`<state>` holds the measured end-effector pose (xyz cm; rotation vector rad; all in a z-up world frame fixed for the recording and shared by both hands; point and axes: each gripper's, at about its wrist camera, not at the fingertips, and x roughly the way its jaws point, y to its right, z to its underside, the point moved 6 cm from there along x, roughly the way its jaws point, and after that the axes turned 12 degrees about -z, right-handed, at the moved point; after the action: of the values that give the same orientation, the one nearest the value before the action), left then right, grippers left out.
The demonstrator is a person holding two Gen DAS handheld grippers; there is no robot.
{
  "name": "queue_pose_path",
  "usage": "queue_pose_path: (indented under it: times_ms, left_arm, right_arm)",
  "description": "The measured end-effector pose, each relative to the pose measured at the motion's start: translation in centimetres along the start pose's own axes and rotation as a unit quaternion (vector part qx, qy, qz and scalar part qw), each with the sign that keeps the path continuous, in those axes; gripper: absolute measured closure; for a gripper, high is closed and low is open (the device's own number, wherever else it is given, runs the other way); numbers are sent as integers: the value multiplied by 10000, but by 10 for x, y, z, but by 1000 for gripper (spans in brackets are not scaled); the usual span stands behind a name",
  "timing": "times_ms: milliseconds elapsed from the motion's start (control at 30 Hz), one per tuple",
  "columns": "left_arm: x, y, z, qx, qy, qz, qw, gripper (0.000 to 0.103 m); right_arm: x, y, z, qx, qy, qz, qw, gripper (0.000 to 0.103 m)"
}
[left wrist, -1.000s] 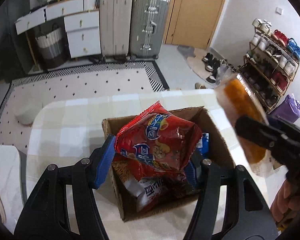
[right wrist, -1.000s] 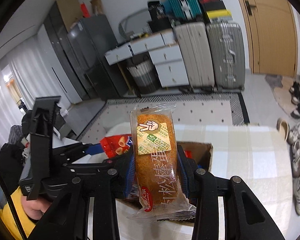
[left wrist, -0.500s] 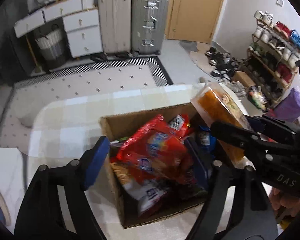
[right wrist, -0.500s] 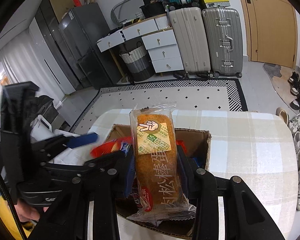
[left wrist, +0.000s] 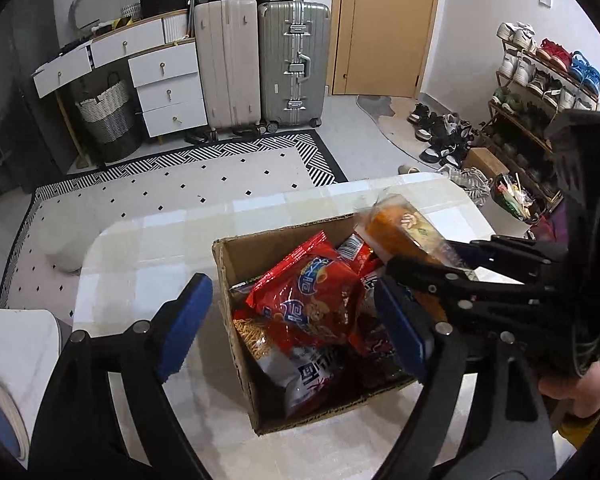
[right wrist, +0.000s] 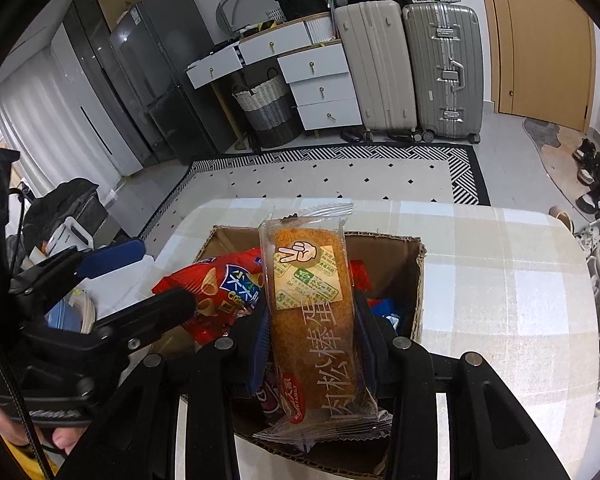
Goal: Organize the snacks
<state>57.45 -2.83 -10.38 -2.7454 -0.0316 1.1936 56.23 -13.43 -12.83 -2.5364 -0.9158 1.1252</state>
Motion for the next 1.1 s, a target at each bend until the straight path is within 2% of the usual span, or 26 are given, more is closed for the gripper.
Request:
queue_pose_path:
  times_ms: [67,133,267,400,633,867,1100]
  left_arm:
    - [-3,-1,1,-13,25,12,10000,19]
    - [-11,-6,3,-18,76,-33,10000,18]
    - [-24,-13,6,-85,113,-164,9998,18]
    - [-38,-23,8,-221,107,-184,9995,17]
    - [-74,-28,14,-276,233,-255,9990,17]
    - [-139,-24,15,-260,605,-275,9975,17]
    - [-231,-23,18,-314,1156,-363,9921,16]
  right_arm:
    - [1,-2,-1,-21,-26,16,10000,63]
    - [-2,-4,-3,-100,51,43,9999,51]
    - [-14,-13,-7,-330,233,133,9991,51]
    - [-32,-22,-9,-325,416,39,9986,51]
    - [-57,-43,-5,-603,492,118,9969,51]
    - [-101,-74,-3,-898,827,200,9923,49]
    - [-170,-110,10,-1153,1367,216,9836,34]
